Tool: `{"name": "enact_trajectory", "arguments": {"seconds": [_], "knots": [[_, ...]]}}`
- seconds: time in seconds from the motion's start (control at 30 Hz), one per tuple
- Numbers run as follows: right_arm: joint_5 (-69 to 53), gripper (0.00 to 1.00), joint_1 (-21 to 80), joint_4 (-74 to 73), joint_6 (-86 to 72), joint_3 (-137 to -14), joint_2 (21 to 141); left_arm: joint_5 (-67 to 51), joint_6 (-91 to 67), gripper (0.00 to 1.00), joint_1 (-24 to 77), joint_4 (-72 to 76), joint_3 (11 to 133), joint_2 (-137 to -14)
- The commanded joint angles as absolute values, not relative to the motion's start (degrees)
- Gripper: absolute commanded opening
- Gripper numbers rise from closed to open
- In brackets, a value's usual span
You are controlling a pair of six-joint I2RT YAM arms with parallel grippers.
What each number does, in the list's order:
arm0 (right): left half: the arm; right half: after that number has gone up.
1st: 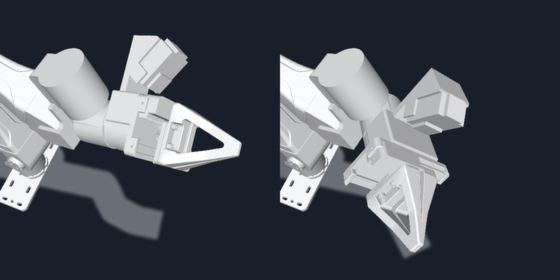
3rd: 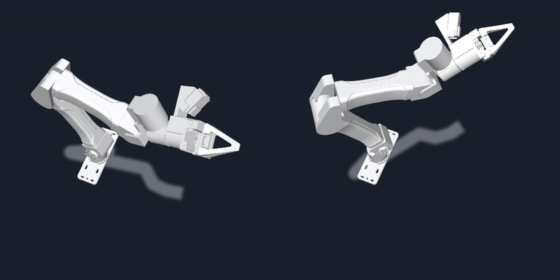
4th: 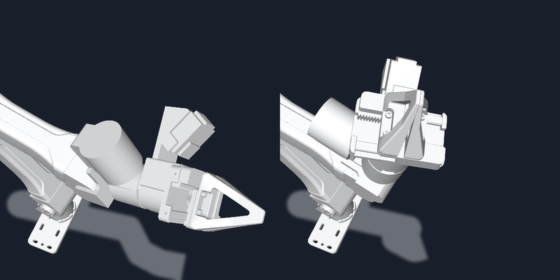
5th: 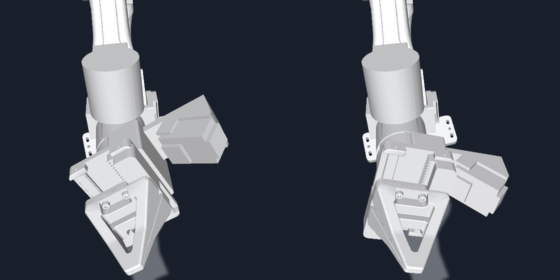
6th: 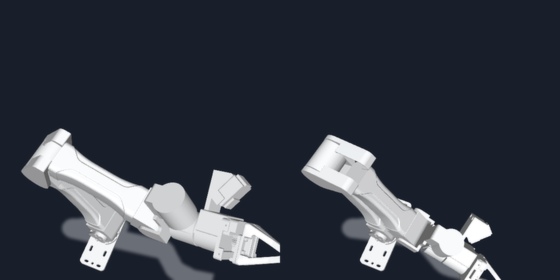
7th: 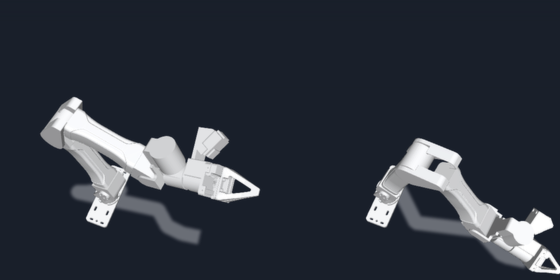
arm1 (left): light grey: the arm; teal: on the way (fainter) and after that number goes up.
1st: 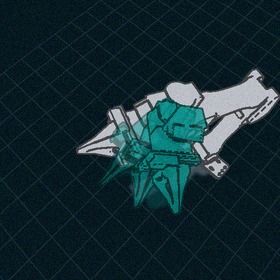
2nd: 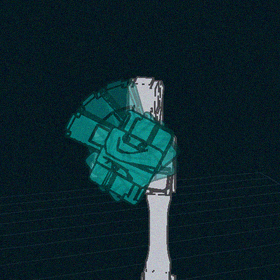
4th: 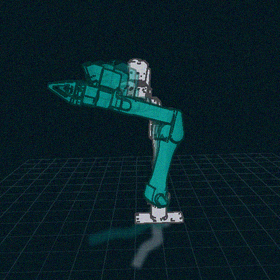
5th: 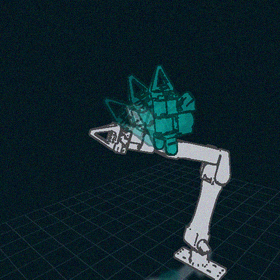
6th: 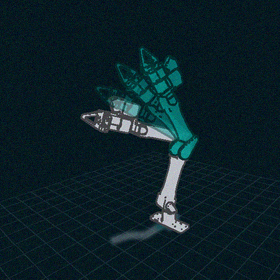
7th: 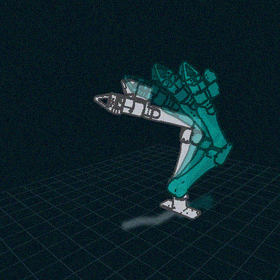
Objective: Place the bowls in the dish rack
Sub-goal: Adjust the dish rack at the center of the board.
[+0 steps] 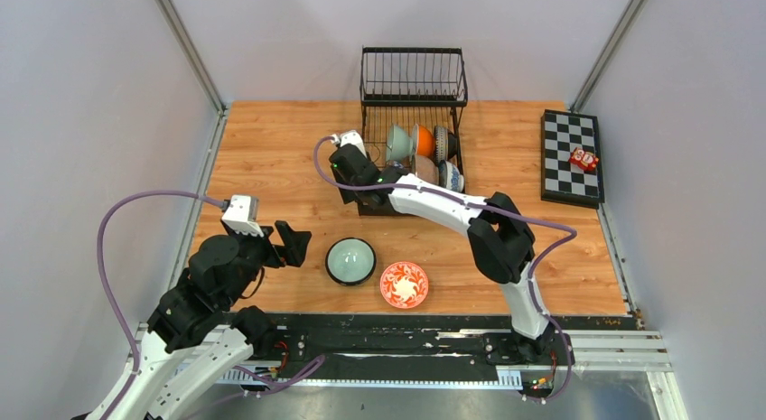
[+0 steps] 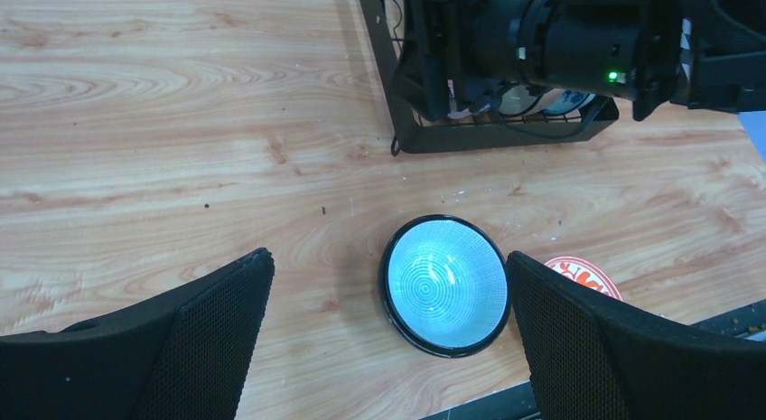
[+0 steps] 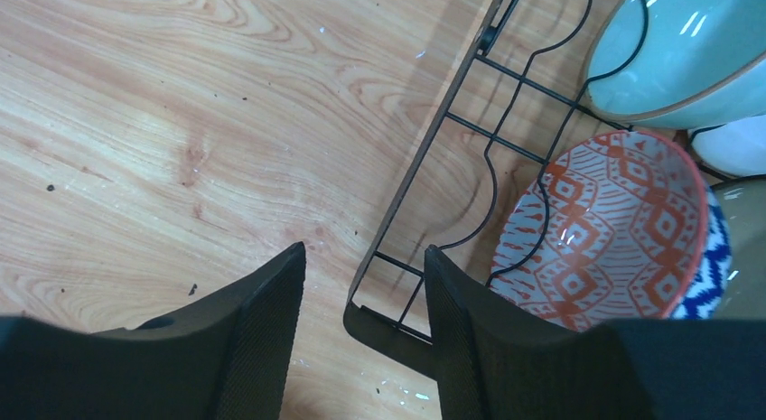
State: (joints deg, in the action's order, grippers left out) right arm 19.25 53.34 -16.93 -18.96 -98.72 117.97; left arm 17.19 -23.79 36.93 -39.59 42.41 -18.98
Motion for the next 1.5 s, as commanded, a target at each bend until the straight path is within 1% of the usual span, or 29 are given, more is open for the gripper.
{"name": "enact_trajectory", "arguments": {"seconds": [0.0,0.27,0.47,0.57,0.7,0.93,1.17,1.33,1.47], "knots": [[17.85,0.52,53.2,-19.29,-20.25,-101.58,120.68,16.85,-22.97,1.0,36.91,-39.82,42.01,-18.89],[18.13,0.46,52.85,-19.4,-20.31,-101.3,123.13,16.96,-23.11,1.0,36.92,-40.04,42.02,-19.24],[17.44,0.37,52.82,-19.39,-19.93,-101.39,124.27,17.44,-23.28,1.0,36.93,-40.36,42.16,-19.81],[17.48,0.26,52.82,-19.41,-19.27,-101.06,124.22,17.78,-23.4,1.0,36.94,-40.52,42.23,-20.11],[17.12,0.04,52.8,-19.19,-18.17,-99.62,122.82,18.38,-23.73,1.0,37.0,-40.58,42.2,-20.66],[13.94,0.03,52.82,-16.81,-14.67,-92.54,117.3,18.76,-25.35,1.0,36.92,-39.26,41.42,-22.41],[11.27,0.03,52.86,-14.77,-8.58,-80.8,108.82,21.51,-27.08,1.0,36.93,-38.24,41.64,-25.94],[8.34,0.03,52.91,-14.62,-4.28,-72.23,100.57,23.92,-28.3,1.0,36.88,-36.15,42.5,-31.1],[8.41,0.03,52.91,-14.92,-0.53,-64.76,93.68,25.4,-28.9,1.0,36.85,-32.83,42.97,-37.01]]}}
